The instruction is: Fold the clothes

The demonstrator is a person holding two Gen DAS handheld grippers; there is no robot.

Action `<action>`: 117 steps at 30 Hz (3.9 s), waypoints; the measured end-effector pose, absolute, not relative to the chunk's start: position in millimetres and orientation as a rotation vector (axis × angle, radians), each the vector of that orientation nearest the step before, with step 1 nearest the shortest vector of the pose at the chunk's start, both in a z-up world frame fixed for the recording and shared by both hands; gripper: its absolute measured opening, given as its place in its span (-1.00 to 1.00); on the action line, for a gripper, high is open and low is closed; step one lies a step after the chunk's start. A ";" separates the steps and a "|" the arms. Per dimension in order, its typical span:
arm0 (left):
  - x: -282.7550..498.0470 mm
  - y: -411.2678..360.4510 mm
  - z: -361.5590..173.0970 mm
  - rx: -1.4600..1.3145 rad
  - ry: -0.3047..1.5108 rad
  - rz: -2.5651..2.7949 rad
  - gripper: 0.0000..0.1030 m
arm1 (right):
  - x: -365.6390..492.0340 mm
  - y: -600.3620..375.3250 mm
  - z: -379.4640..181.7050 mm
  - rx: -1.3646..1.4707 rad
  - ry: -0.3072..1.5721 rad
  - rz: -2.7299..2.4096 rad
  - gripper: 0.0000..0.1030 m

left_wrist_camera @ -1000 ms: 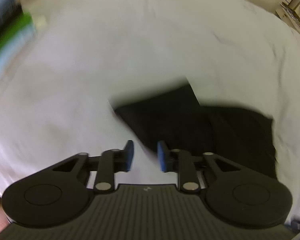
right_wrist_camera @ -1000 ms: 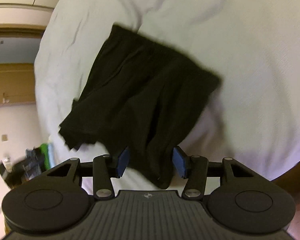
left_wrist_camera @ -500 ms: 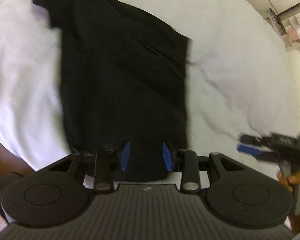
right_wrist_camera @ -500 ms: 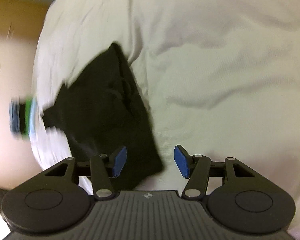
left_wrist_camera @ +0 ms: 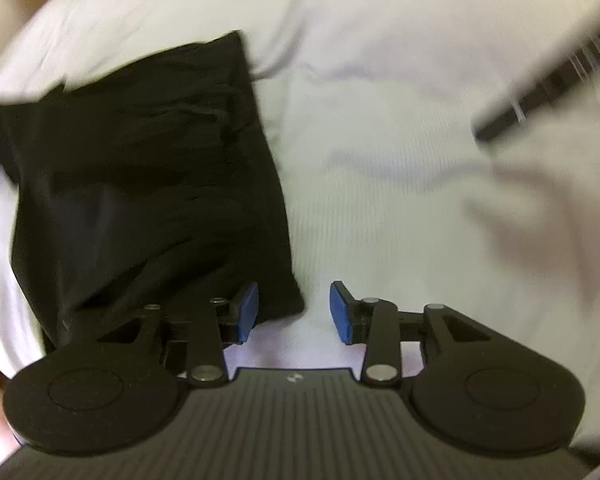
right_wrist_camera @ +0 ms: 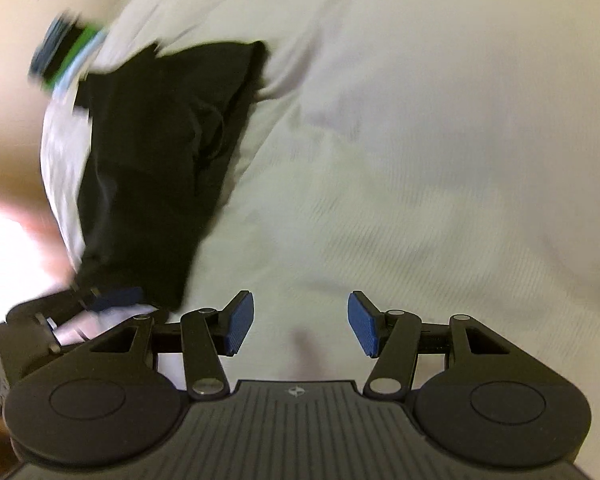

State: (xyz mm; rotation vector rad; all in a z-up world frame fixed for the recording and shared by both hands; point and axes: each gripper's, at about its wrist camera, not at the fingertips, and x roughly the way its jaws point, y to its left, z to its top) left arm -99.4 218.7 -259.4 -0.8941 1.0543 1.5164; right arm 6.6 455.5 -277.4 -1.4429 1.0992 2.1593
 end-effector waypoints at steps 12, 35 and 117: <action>-45.3 178.2 -324.3 -0.103 1.596 1.296 -0.02 | -45.5 432.1 -299.9 -1.769 -0.155 2.700 0.10; -63.1 176.0 -362.9 0.154 1.644 1.229 -0.66 | -46.7 419.5 -327.6 -1.717 -0.446 2.640 0.30; -534.5 177.2 73.1 -0.578 0.413 2.149 -0.77 | -359.3 522.6 -22.6 -0.680 1.750 2.176 -0.80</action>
